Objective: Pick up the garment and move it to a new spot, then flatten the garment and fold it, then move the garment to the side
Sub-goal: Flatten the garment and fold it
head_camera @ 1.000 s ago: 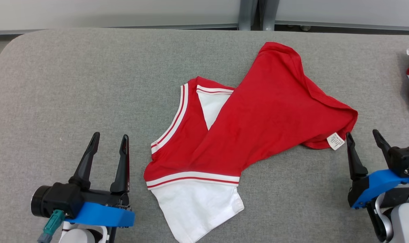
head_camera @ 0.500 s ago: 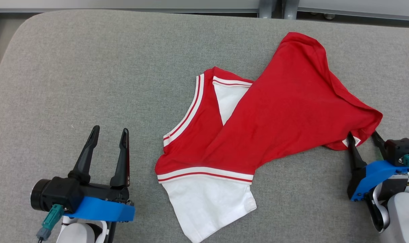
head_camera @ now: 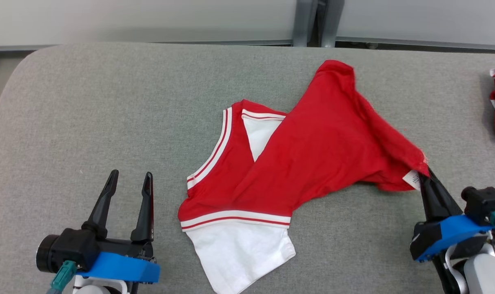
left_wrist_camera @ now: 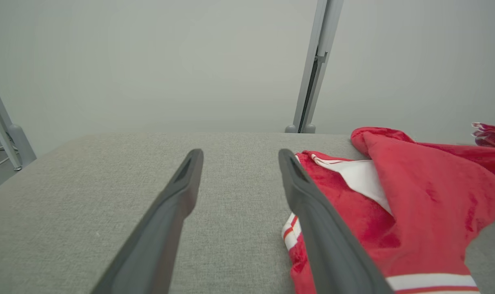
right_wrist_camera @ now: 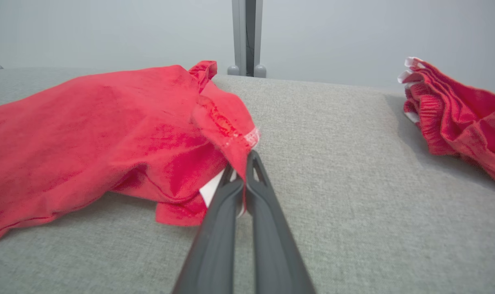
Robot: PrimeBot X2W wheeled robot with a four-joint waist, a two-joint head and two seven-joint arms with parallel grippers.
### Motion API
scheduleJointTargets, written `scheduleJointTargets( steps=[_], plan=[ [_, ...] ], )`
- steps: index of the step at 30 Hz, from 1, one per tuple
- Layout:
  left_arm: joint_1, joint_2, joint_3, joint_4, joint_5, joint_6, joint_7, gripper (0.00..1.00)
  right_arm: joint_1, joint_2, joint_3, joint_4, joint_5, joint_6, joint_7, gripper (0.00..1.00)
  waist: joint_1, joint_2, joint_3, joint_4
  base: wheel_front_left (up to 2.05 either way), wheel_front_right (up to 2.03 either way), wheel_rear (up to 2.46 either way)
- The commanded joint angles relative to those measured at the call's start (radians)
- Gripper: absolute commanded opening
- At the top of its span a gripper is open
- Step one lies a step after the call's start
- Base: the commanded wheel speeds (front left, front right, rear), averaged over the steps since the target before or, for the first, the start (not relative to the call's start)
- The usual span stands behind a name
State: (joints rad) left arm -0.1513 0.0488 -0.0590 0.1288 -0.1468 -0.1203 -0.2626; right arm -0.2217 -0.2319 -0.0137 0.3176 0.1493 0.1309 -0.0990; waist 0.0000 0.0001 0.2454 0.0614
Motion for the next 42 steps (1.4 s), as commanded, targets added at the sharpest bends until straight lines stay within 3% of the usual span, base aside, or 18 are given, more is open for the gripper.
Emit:
scheduleJointTargets(
  steps=[1, 7, 12, 18, 31, 33, 34, 36, 42],
  plan=[
    [0.013, 0.004, 0.005, -0.001, 0.003, 0.001, -0.003, 1.0, 0.035, -0.009, 0.005, -0.031, 0.013, 0.0, 0.008, 0.0, 0.0, -0.0001, -0.022, -0.022, 0.0, 0.0, 0.0],
    [0.036, 0.004, 0.007, -0.002, 0.007, 0.001, -0.003, 1.0, 0.223, -0.069, 0.077, -0.291, 0.106, 0.0, 0.107, 0.0, 0.0, -0.0001, -0.051, -0.053, 0.0, 0.0, 0.0],
    [0.046, 0.004, 0.007, -0.002, 0.01, -0.002, -0.003, 1.0, 0.35, -0.104, 0.165, -0.416, 0.189, 0.0, 0.177, 0.0, 0.0, -0.0001, -0.054, -0.066, 0.0, 0.0, 0.0],
    [0.047, 0.004, 0.001, -0.002, 0.011, -0.003, -0.003, 1.0, 0.409, -0.157, 0.258, -0.431, 0.273, 0.0, 0.215, 0.0, 0.0, -0.0001, -0.054, -0.066, 0.0, 0.0, 0.0],
    [0.06, 0.004, 0.001, 0.01, 0.012, -0.005, -0.003, 1.0, 0.447, -0.225, 0.298, -0.379, 0.426, 0.0, 0.291, 0.0, 0.0, -0.0001, -0.073, -0.058, 0.0, 0.0, 0.0],
    [0.062, 0.004, 0.002, 0.01, 0.01, -0.005, -0.003, 1.0, 0.448, -0.234, 0.304, -0.375, 0.44, 0.0, 0.282, 0.24, 0.0, -0.0001, -0.075, -0.059, 0.0, 0.0, 0.0],
    [0.063, 0.004, 0.003, 0.011, 0.01, -0.005, -0.003, 1.0, 0.447, -0.238, 0.306, -0.373, 0.444, 0.0, 0.279, 0.45, 0.0, -0.0001, -0.076, -0.06, 0.0, 0.0, 0.0],
    [0.064, 0.004, 0.004, 0.011, 0.009, -0.005, -0.003, 1.0, 0.44, -0.25, 0.306, -0.374, 0.445, 0.0, 0.262, 1.0, 0.0, -0.0001, -0.077, -0.061, 0.0, 0.0, 0.0],
    [0.065, 0.004, 0.004, 0.006, 0.01, -0.002, -0.003, 1.0, 0.413, -0.265, 0.286, -0.402, 0.446, 0.0, 0.16, 1.0, 0.0, -0.0001, -0.081, -0.06, 0.0, 0.0, 0.0]
  ],
)
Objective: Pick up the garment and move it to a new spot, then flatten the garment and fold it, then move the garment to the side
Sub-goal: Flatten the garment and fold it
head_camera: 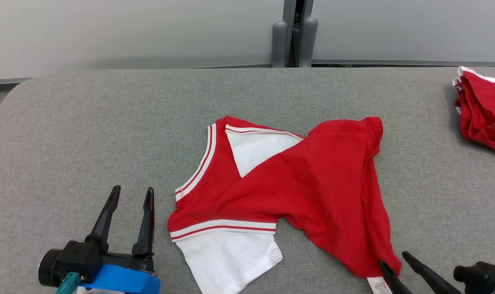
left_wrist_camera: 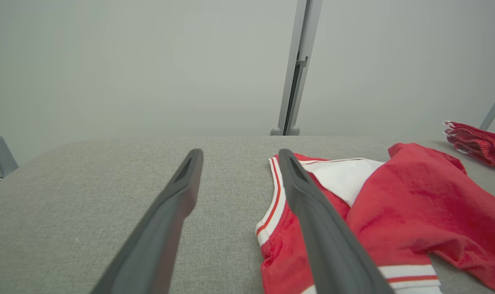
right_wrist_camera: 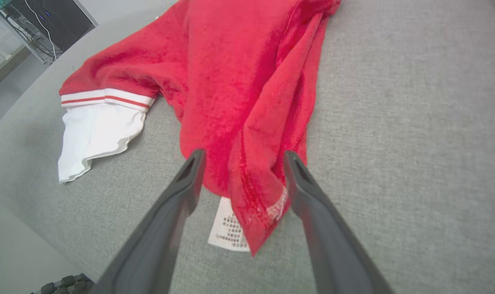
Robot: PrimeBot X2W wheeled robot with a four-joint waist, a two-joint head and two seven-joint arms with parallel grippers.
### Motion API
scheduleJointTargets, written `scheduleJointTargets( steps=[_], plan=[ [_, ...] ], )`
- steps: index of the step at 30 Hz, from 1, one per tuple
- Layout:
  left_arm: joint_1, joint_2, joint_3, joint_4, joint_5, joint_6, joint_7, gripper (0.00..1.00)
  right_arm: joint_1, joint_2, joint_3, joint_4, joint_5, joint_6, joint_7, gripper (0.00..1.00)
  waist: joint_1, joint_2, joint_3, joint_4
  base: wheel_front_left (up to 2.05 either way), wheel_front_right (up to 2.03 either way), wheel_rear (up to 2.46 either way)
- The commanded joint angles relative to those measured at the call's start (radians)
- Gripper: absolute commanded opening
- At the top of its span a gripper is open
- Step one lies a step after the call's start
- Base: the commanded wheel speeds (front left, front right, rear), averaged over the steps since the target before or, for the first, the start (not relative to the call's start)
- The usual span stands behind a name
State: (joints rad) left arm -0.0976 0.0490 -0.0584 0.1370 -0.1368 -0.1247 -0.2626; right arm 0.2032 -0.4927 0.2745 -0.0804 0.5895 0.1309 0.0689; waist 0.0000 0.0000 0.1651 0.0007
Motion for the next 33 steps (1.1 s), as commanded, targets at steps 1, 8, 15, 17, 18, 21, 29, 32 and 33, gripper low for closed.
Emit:
scheduleJointTargets(
  steps=[1, 8, 15, 17, 18, 21, 29, 32, 33],
  plan=[
    [0.012, 0.003, 0.004, -0.003, 0.001, 0.002, -0.003, 1.0, -0.017, -0.004, -0.005, -0.01, 0.015, 0.0, -0.025, 1.0, 0.0, 0.0, -0.001, 0.001, 0.0, 0.0, 0.0],
    [0.012, 0.003, 0.011, -0.01, 0.005, 0.004, -0.003, 1.0, -0.101, 0.011, -0.087, -0.022, -0.06, 0.0, -0.104, 1.0, 0.0, 0.0, 0.006, 0.001, 0.0, 0.0, 0.0],
    [-0.02, 0.003, 0.002, -0.015, 0.006, 0.004, -0.003, 1.0, -0.348, 0.082, -0.16, 0.056, -0.235, 0.0, -0.034, 1.0, 0.0, 0.0, 0.04, 0.006, 0.0, 0.0, 0.0],
    [-0.031, 0.003, -0.003, -0.014, 0.003, 0.003, -0.003, 1.0, -0.427, 0.102, -0.167, 0.092, -0.272, 0.0, -0.006, 1.0, 0.0, 0.0, 0.051, 0.014, 0.0, 0.0, 0.0],
    [-0.036, 0.003, -0.005, -0.013, 0.002, 0.002, -0.003, 1.0, -0.463, 0.111, -0.175, 0.117, -0.288, 0.0, 0.006, 1.0, 0.0, 0.0, 0.056, 0.019, 0.0, 0.0, 0.0],
    [-0.051, 0.003, -0.012, -0.011, -0.004, 0.001, -0.003, 1.0, -0.556, 0.127, -0.192, 0.195, -0.328, 0.0, 0.036, 1.0, 0.0, 0.0, 0.075, 0.037, 0.0, 0.0, 0.0],
    [-0.074, 0.003, -0.018, -0.01, -0.018, 0.001, -0.003, 1.0, -0.715, 0.122, -0.217, 0.405, -0.384, 0.0, 0.09, 1.0, 0.0, 0.0, 0.123, 0.079, 0.0, 0.0, 0.0],
    [-0.087, 0.003, -0.023, -0.01, -0.022, 0.001, -0.003, 1.0, -0.755, 0.113, -0.224, 0.492, -0.393, 0.0, 0.107, 1.0, 0.0, 0.0, 0.142, 0.095, 0.0, 0.0, 0.0],
    [-0.09, 0.003, -0.026, -0.01, -0.025, 0.001, -0.003, 1.0, -0.766, 0.111, -0.224, 0.516, -0.396, 0.0, 0.117, 1.0, 0.0, 0.0, 0.148, 0.101, 0.0, 0.0, 0.0]
  ],
)
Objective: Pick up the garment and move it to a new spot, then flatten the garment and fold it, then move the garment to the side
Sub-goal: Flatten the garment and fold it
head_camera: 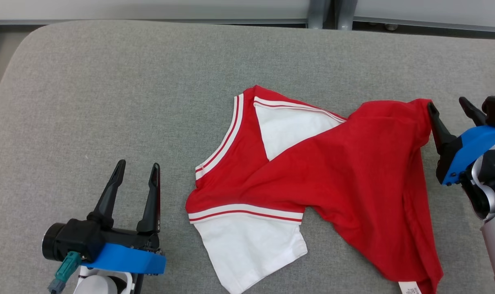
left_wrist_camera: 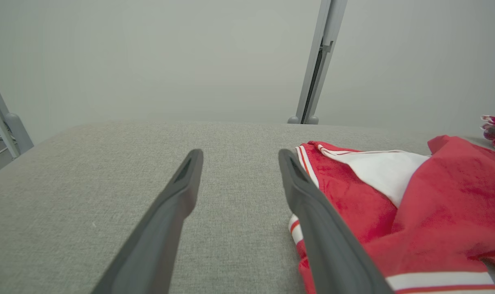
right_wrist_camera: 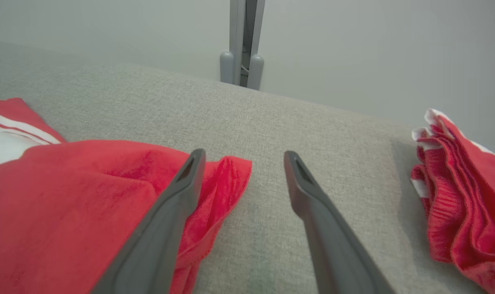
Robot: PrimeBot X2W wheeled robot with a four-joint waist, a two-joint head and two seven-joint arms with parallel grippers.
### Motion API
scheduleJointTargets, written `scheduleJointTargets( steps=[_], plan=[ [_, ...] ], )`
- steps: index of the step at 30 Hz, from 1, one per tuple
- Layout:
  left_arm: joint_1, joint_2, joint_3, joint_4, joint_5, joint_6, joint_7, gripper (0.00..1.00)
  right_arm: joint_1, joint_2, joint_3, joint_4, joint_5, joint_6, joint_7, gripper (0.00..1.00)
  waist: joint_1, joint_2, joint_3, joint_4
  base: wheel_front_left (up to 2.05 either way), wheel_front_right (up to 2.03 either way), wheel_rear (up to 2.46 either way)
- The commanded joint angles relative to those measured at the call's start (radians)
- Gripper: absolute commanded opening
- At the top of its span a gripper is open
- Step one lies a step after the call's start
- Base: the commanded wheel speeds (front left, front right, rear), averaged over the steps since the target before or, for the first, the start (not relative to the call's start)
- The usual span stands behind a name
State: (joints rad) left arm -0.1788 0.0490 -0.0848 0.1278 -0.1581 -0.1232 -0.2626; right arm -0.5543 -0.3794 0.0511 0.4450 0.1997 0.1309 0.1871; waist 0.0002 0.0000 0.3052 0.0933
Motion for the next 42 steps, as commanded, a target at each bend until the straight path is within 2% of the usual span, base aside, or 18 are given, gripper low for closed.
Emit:
scheduleJointTargets(
  steps=[1, 9, 12, 13, 17, 22, 29, 34, 37, 42],
  plan=[
    [-0.011, 0.003, -0.001, -0.001, -0.006, 0.0, -0.003, 1.0, -0.019, -0.004, 0.001, 0.015, -0.006, 0.0, 0.004, 1.0, -0.0002, 0.0, 0.013, 0.012, 0.0, 0.0, 0.0],
    [-0.033, 0.003, -0.014, 0.001, -0.015, 0.003, -0.003, 1.0, -0.086, 0.01, 0.018, 0.171, 0.019, 0.0, 0.036, 1.0, -0.0002, 0.0, 0.041, 0.036, 0.0, 0.0, 0.0],
    [-0.039, 0.003, -0.019, 0.002, -0.014, 0.005, -0.003, 1.0, -0.105, 0.022, 0.021, 0.219, 0.056, 0.0, 0.068, 0.22, -0.0002, 0.0, 0.043, 0.04, 0.0, 0.0, 0.0],
    [-0.039, 0.003, -0.019, 0.003, -0.014, 0.005, -0.003, 1.0, -0.11, 0.021, 0.031, 0.226, 0.066, 0.0, 0.07, 0.0, -0.0002, 0.0, 0.044, 0.041, 0.0, 0.0, 0.0],
    [-0.029, 0.003, -0.015, 0.009, -0.014, 0.011, -0.003, 1.0, -0.129, 0.022, 0.037, 0.243, 0.123, 0.0, 0.014, 0.0, -0.0002, 0.0, 0.029, 0.035, 0.0, 0.0, 0.0],
    [-0.01, 0.003, -0.007, 0.014, -0.011, 0.015, -0.003, 1.0, -0.098, 0.018, 0.061, 0.199, 0.196, 0.0, -0.067, 0.0, -0.0002, 0.0, -0.006, 0.017, 0.0, 0.0, 0.0],
    [0.017, 0.004, 0.003, 0.011, 0.0, 0.016, -0.003, 1.0, -0.006, -0.003, 0.095, 0.005, 0.357, 0.0, -0.115, 0.0, -0.0002, 0.0, -0.051, -0.018, 0.0, 0.0, 0.0],
    [0.035, 0.004, 0.01, 0.012, 0.008, 0.013, -0.003, 1.0, 0.066, -0.026, 0.091, -0.174, 0.403, 0.0, -0.1, 0.0, -0.0002, 0.0, -0.074, -0.045, 0.0, 0.0, 0.0],
    [0.041, 0.003, 0.013, 0.012, 0.009, 0.011, -0.003, 1.0, 0.106, -0.013, 0.058, -0.271, 0.428, 0.0, -0.084, 0.0, -0.0002, 0.0, -0.085, -0.056, 0.0, 0.0, 0.0],
    [0.047, 0.004, 0.01, 0.011, 0.009, 0.009, -0.003, 1.0, 0.161, -0.009, 0.022, -0.381, 0.41, 0.0, -0.033, 0.0, -0.0002, 0.0, -0.091, -0.063, 0.0, 0.0, 0.0]
  ],
)
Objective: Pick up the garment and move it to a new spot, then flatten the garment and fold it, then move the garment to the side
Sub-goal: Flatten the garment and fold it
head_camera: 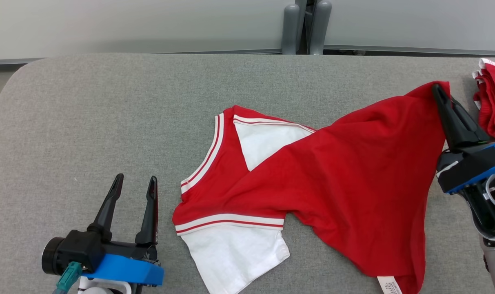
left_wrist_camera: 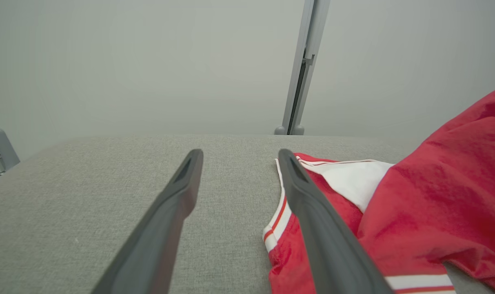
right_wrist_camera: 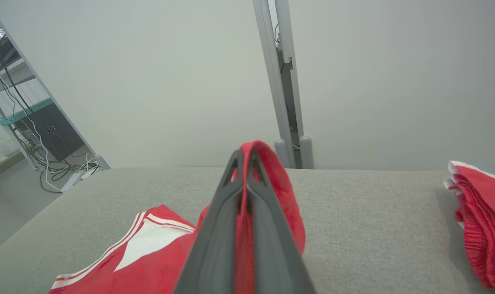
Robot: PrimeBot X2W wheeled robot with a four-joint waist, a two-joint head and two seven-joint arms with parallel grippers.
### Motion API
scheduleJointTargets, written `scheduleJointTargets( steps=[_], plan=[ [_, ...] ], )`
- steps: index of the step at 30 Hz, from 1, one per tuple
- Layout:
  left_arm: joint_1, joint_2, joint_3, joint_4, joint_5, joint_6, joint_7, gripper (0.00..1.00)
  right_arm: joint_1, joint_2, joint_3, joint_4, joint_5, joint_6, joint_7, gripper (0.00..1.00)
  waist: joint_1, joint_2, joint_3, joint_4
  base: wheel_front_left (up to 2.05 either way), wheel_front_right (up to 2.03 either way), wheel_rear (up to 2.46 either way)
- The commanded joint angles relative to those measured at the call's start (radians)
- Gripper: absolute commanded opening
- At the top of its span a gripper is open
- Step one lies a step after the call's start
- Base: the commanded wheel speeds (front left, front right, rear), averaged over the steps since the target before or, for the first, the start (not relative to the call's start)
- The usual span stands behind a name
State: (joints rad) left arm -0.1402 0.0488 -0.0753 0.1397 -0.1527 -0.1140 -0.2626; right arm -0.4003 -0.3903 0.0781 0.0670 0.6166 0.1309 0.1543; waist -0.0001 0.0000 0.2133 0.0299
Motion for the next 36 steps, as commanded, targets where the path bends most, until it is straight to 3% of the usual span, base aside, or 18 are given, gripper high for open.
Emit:
scheduleJointTargets(
  steps=[1, 7, 13, 27, 28, 29, 30, 36],
  plan=[
    [0.007, 0.004, -0.003, -0.001, 0.003, -0.001, -0.003, 1.0, 0.016, 0.002, -0.013, -0.012, -0.016, 0.0, 0.007, 0.0, 0.0001, 0.0, 0.001, 0.001, 0.0, 0.0, 0.0],
    [-0.005, 0.004, -0.009, -0.002, -0.001, -0.002, -0.003, 1.0, 0.02, 0.02, -0.048, -0.032, -0.045, 0.0, 0.029, 0.0, 0.0001, 0.0, 0.008, 0.016, 0.0, 0.0, 0.0],
    [-0.019, 0.004, -0.014, -0.007, -0.002, -0.006, -0.003, 1.0, -0.077, 0.035, -0.088, 0.041, -0.134, 0.0, 0.026, 0.0, 0.0001, 0.0, 0.032, 0.039, 0.0, 0.0, 0.0],
    [-0.068, 0.004, -0.039, -0.007, -0.018, -0.002, -0.003, 1.0, -0.37, 0.036, -0.117, 0.417, -0.281, 0.0, 0.045, 0.0, 0.0001, 0.0, 0.104, 0.109, 0.0, 0.0, 0.0],
    [-0.069, 0.004, -0.041, -0.007, -0.019, -0.001, -0.003, 1.0, -0.381, 0.036, -0.116, 0.447, -0.288, 0.0, 0.051, 0.24, 0.0001, 0.0, 0.105, 0.111, 0.0, 0.0, 0.0],
    [-0.07, 0.003, -0.043, -0.006, -0.021, 0.0, -0.003, 1.0, -0.392, 0.035, -0.115, 0.467, -0.294, 0.0, 0.044, 0.65, 0.0001, 0.0, 0.105, 0.113, 0.0, 0.0, 0.0],
    [-0.07, 0.004, -0.044, -0.005, -0.021, 0.001, -0.003, 1.0, -0.397, 0.034, -0.114, 0.491, -0.301, 0.0, 0.036, 1.0, 0.0001, 0.0, 0.104, 0.114, 0.0, 0.0, 0.0],
    [-0.046, 0.004, -0.034, -0.001, -0.018, 0.011, -0.003, 1.0, -0.34, 0.025, -0.101, 0.547, -0.334, 0.0, -0.055, 1.0, 0.0001, 0.0, 0.072, 0.09, 0.0, 0.0, 0.0]
  ],
)
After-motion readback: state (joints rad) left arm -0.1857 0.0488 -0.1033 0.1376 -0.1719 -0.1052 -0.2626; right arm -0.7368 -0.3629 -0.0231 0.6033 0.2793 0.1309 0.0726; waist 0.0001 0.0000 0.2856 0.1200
